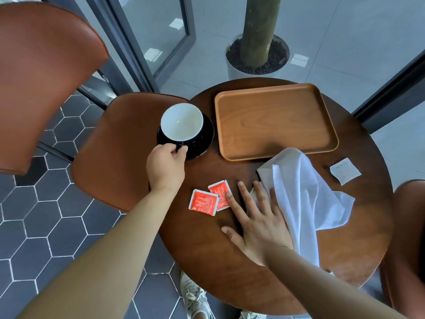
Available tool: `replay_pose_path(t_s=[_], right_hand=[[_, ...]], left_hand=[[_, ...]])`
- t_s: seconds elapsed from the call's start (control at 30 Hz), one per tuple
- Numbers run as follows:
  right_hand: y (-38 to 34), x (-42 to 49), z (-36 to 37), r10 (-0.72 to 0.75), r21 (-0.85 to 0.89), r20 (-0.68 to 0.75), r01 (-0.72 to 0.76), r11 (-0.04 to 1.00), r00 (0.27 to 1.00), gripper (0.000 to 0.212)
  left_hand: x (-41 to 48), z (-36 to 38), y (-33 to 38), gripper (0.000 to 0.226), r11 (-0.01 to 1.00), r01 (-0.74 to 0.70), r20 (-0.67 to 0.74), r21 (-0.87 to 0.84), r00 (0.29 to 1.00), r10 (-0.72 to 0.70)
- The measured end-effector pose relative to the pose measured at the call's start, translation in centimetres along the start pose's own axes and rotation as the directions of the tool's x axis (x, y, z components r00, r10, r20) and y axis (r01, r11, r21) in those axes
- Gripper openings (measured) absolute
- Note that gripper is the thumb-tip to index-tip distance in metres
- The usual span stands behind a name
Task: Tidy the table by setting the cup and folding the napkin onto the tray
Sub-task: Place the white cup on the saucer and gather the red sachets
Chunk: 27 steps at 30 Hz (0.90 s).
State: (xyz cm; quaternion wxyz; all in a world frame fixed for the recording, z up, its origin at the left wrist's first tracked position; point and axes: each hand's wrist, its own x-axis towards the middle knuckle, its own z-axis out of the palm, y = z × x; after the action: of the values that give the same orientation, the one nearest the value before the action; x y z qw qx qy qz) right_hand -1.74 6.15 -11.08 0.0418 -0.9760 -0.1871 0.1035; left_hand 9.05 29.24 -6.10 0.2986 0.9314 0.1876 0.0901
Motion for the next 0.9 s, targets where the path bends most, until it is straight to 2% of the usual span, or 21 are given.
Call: replay_pose_path(t_s=[0.33,0.67,0.9], right_hand=[[0.0,-0.1,-0.2,0.003,0.005,0.004,-0.003,1.0,1.0,0.078],[-0.1,-0.1,-0.3,0.016,0.002,0.021,-0.016,1.0,1.0,0.078],[-0.1,-0.1,-0.2,0.02,-0.003,0.037,-0.02,1.0,0.999,0.078]], left_hand=[[1.0,-0.9,-1.6,0.029,0.995,-0.082,-0.017,0.06,0.996,0.083],[0.8,-1.3,-1.4,0.03,0.998,-0.067,-0.025,0.009,0.997,0.067],[0.9,-1.3,-1.3,0.023,0.998,-0.052,-0.04,-0.021,0.998,0.051]])
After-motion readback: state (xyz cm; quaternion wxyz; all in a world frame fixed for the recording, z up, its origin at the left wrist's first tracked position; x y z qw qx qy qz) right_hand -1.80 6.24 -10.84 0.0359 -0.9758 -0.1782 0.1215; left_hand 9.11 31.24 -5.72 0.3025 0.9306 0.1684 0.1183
